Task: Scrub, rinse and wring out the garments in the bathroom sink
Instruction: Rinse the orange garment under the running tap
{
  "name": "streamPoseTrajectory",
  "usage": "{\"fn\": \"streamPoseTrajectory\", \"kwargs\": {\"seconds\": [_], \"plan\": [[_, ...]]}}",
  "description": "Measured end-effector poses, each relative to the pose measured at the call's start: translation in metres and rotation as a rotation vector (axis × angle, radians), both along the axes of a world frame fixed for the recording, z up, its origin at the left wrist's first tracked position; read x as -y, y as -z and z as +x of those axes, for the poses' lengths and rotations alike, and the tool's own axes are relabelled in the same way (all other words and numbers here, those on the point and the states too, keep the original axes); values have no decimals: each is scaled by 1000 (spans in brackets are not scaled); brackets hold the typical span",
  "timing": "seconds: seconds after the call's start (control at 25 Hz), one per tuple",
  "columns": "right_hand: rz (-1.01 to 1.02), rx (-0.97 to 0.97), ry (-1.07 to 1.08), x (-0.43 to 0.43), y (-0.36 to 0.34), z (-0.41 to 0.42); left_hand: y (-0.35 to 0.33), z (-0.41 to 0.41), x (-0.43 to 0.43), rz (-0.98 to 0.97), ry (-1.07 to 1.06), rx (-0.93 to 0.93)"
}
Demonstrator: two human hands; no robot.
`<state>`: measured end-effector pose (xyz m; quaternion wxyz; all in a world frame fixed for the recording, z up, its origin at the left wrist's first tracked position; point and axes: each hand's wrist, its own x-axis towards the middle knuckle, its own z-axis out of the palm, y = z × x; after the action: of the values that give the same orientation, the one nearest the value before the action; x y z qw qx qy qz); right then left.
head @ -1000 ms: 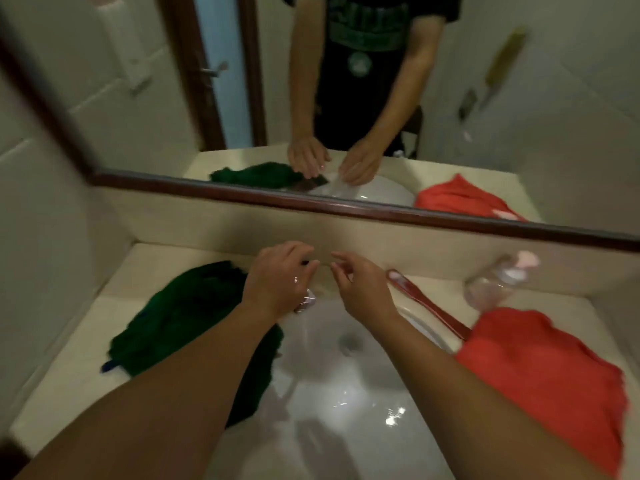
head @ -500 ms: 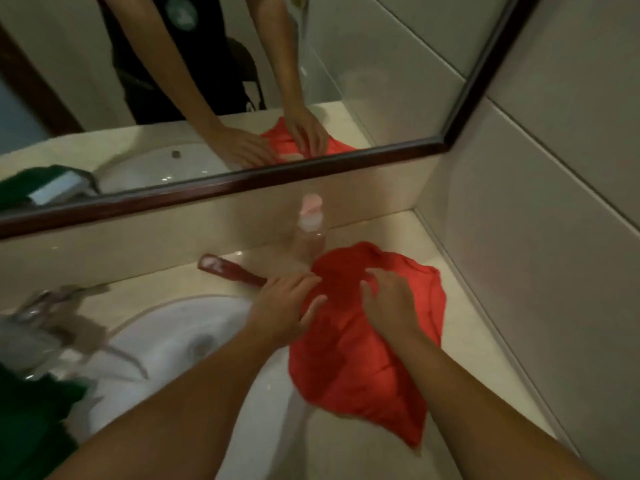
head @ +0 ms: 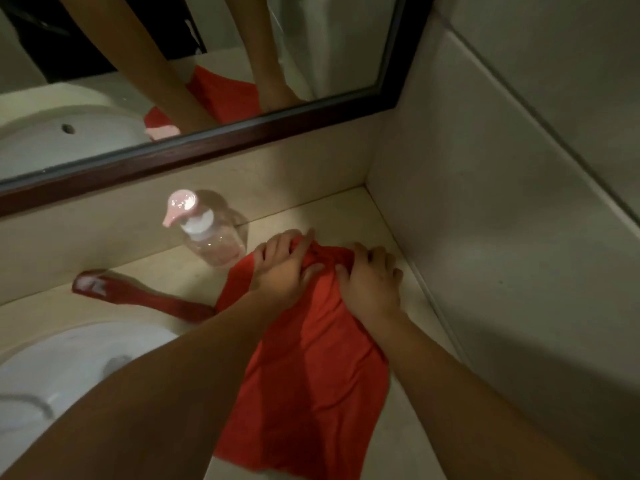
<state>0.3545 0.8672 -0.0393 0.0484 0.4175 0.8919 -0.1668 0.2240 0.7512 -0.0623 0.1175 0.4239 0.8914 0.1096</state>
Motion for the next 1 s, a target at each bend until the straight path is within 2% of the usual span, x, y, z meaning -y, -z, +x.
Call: {"fn": "streamPoseTrajectory", "kwargs": {"seconds": [0.12, 0.32, 0.44, 0.52, 0.64, 0.72, 0.84, 1.0], "plan": [[-14, -20, -10, 3, 5, 4, -3, 5, 2, 70, 25, -57], [-217, -176, -60, 4, -5, 10, -18, 6, 14, 193, -33, 221], [-367, -324, -7, 14, -26, 21, -29, 12, 32, 274, -63, 269], [-406, -376, -21, 33, -48, 28, -40, 18, 54, 408, -81, 274], [-383, -403, -134, 75, -78, 36, -66, 24, 100, 616, -66, 320], [-332, -492, -195, 114, -98, 36, -85, 30, 143, 705, -90, 344], [-312, -609, -239, 181, -128, 28, -106, 40, 220, 757, -157, 338], [-310, -596, -409, 277, -149, -5, -118, 39, 336, 734, -331, 292]]}}
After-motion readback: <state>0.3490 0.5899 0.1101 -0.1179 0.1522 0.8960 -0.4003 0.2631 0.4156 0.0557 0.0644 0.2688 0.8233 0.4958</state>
